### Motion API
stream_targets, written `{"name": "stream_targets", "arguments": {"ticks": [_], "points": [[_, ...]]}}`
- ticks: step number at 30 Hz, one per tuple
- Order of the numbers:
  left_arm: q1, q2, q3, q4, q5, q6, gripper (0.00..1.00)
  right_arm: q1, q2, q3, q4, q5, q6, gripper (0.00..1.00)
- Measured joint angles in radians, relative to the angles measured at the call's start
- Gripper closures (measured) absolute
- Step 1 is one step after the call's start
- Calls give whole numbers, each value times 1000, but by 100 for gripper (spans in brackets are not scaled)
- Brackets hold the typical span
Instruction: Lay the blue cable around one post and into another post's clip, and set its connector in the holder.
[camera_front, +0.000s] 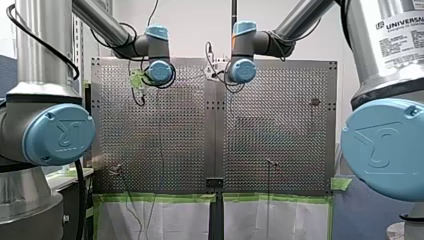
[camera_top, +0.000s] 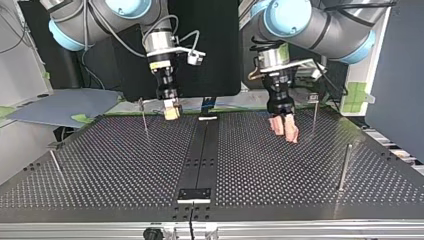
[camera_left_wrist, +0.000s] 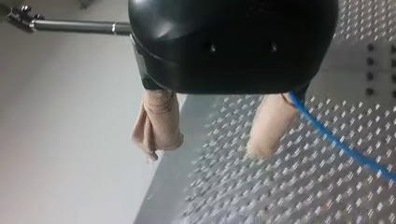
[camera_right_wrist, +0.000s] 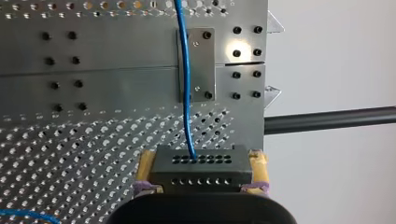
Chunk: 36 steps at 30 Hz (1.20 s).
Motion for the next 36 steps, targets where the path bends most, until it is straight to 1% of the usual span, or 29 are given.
{"name": "stream_targets", "arguments": {"ticks": [3, 5, 11, 15, 19, 23, 28, 32, 34, 36], "points": [[24, 30, 3, -30, -18, 17, 0, -4, 6, -17, 7, -1, 0, 100], [44, 51, 6, -51, -13, 25, 0, -6, 10, -26, 10, -4, -1, 100], [96, 104, 35, -104, 29, 44, 0, -9, 19, -54, 18, -15, -4, 100], [129, 137, 53, -137, 62, 45, 0, -9, 22, -69, 17, -27, -10, 100], [167, 175, 64, -175, 100, 41, 0, -3, 24, -80, 15, -41, -16, 100], [205, 213, 70, -213, 135, 39, 0, 1, 25, -90, 15, -52, -27, 100], [252, 260, 75, -260, 151, 35, 0, 10, 27, -110, 15, -67, -32, 100], [283, 290, 82, -291, 157, 33, 0, 20, 27, -125, 13, -72, -32, 100], [300, 296, 86, -308, 166, 33, 0, 26, 28, -134, 9, -72, -31, 100], [316, 291, 91, -324, 175, 32, 0, 30, 28, -143, 6, -73, -30, 100]]}}
